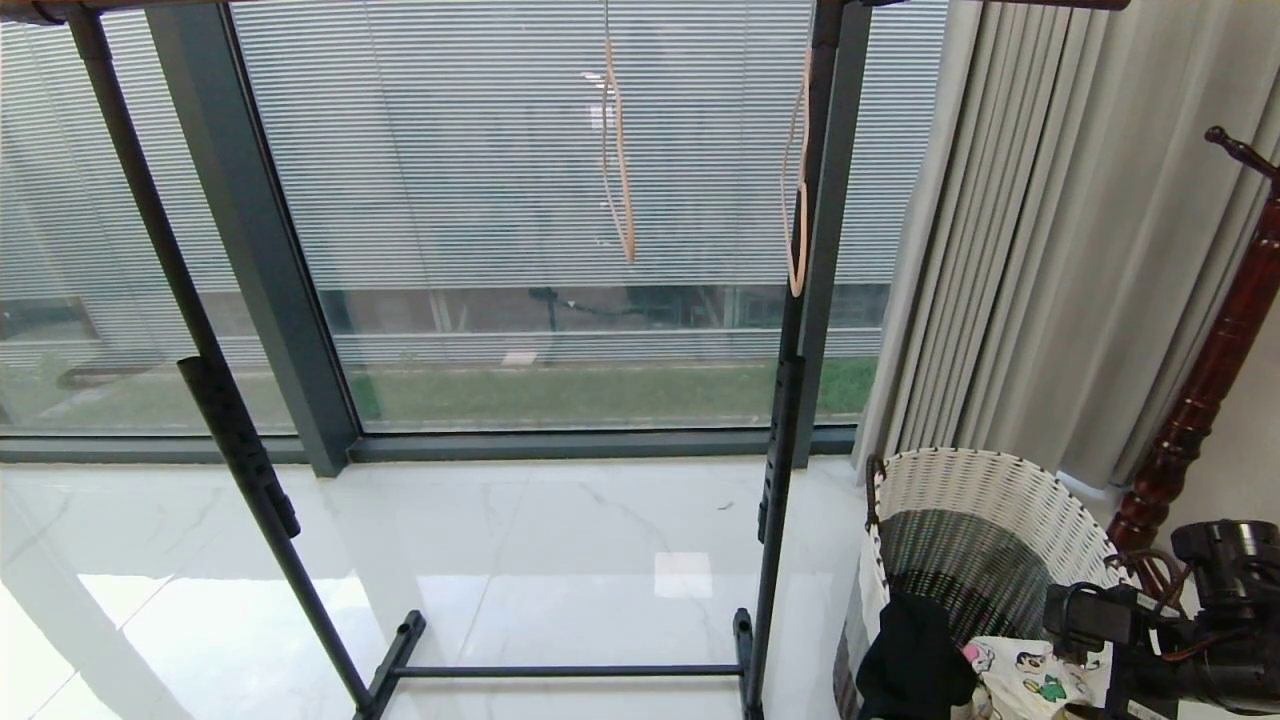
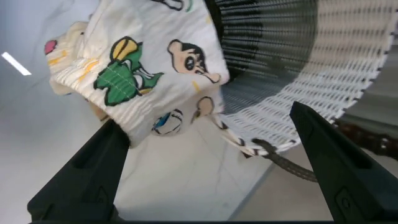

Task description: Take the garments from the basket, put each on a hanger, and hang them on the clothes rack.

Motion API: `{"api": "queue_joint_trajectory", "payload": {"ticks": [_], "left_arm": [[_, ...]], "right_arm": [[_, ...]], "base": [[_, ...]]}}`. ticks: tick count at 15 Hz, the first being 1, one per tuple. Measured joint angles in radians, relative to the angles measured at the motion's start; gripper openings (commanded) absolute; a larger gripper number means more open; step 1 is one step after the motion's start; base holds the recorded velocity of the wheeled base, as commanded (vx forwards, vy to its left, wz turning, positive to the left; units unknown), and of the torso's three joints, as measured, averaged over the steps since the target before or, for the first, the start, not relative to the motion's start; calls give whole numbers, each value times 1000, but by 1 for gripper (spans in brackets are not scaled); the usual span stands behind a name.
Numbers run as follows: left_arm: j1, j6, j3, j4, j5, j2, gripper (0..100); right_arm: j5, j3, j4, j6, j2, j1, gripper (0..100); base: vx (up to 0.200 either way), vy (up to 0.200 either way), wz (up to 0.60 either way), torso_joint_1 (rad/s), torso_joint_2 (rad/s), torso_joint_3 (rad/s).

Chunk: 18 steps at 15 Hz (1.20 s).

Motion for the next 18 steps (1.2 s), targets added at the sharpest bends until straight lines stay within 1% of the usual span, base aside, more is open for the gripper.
{"api": "queue_joint_trajectory", "payload": {"ticks": [4, 7, 10, 11, 12, 15, 17, 18], "left_arm": [[0, -1, 0, 0, 0, 0, 100], [0, -2, 0, 0, 0, 0, 100], [0, -3, 0, 0, 0, 0, 100], [0, -3, 0, 0, 0, 0, 100], [0, -3, 0, 0, 0, 0, 100], [0, -1, 0, 0, 0, 0, 100], [0, -1, 0, 0, 0, 0, 100], [0, -1, 0, 0, 0, 0, 100]], "right_arm": [[23, 8, -4, 2, 39, 12, 100], [25, 9, -49, 1, 57, 23, 100], [25, 11, -229, 1, 108, 25, 100], [25, 13, -273, 1, 130, 25, 0], [25, 14, -301, 2, 151, 25, 0], [43, 20, -331, 3, 180, 25, 0], [46, 35, -352, 28, 166, 25, 0], [46, 50, -353, 54, 143, 25, 0]], "base": [[0, 0, 0, 0, 0, 0], [0, 0, 0, 0, 0, 0], [0, 0, 0, 0, 0, 0], [0, 0, 0, 0, 0, 0], [0, 0, 0, 0, 0, 0], [0, 0, 0, 0, 0, 0], [0, 0, 0, 0, 0, 0], [0, 0, 0, 0, 0, 0]]}}
